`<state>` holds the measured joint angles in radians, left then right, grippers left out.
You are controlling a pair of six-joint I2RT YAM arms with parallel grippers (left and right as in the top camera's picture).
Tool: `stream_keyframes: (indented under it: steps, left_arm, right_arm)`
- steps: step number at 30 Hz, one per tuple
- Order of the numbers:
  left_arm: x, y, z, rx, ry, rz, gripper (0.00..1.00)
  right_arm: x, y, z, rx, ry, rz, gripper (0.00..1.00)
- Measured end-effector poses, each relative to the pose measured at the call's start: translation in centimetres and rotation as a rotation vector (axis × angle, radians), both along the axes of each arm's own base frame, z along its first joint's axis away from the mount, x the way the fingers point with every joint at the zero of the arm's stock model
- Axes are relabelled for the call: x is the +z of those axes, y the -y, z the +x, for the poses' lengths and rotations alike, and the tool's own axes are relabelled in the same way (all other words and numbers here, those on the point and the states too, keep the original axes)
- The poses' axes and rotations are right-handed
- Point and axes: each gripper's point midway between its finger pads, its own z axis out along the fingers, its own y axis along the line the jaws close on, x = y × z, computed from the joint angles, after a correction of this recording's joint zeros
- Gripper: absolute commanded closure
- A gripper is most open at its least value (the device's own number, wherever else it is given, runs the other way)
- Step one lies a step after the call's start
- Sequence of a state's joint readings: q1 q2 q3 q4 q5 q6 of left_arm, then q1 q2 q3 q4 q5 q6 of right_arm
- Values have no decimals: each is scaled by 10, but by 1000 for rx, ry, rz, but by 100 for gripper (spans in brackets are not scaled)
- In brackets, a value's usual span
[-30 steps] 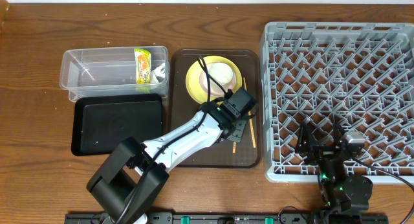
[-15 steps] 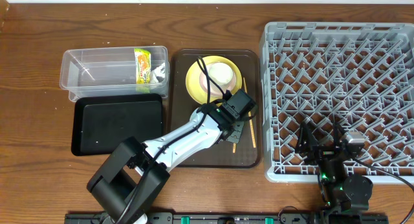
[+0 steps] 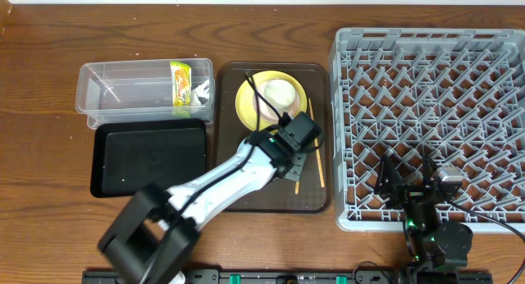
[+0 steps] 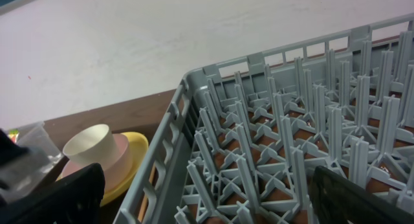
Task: Sort waste into correct bins and load items into the dishwasher rack
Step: 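Lift the blue bowl with left gripper over the black tray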
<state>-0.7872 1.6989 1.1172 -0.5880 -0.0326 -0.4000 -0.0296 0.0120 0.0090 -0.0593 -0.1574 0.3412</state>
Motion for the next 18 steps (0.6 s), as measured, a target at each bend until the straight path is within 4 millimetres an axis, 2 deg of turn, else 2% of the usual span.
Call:
stream_keyframes:
  steps: [4, 8, 11, 15, 18]
  left_arm:
    - [35, -13, 3, 32, 45, -48, 94]
    - [68, -42, 10, 102, 91, -83, 94]
    - [86, -73, 19, 189, 118, -98, 94]
    - [104, -135, 32, 366, 143, -100, 94]
    - [108, -172, 37, 463, 133, -116, 94]
  right_arm:
    - [0, 0, 0, 0, 0, 0, 1]
    - [0, 0, 0, 0, 0, 0, 1]
    - [0, 0, 0, 0, 0, 0, 1]
    - [0, 0, 0, 0, 0, 0, 1]
    - [0, 0, 0, 0, 0, 0, 1]
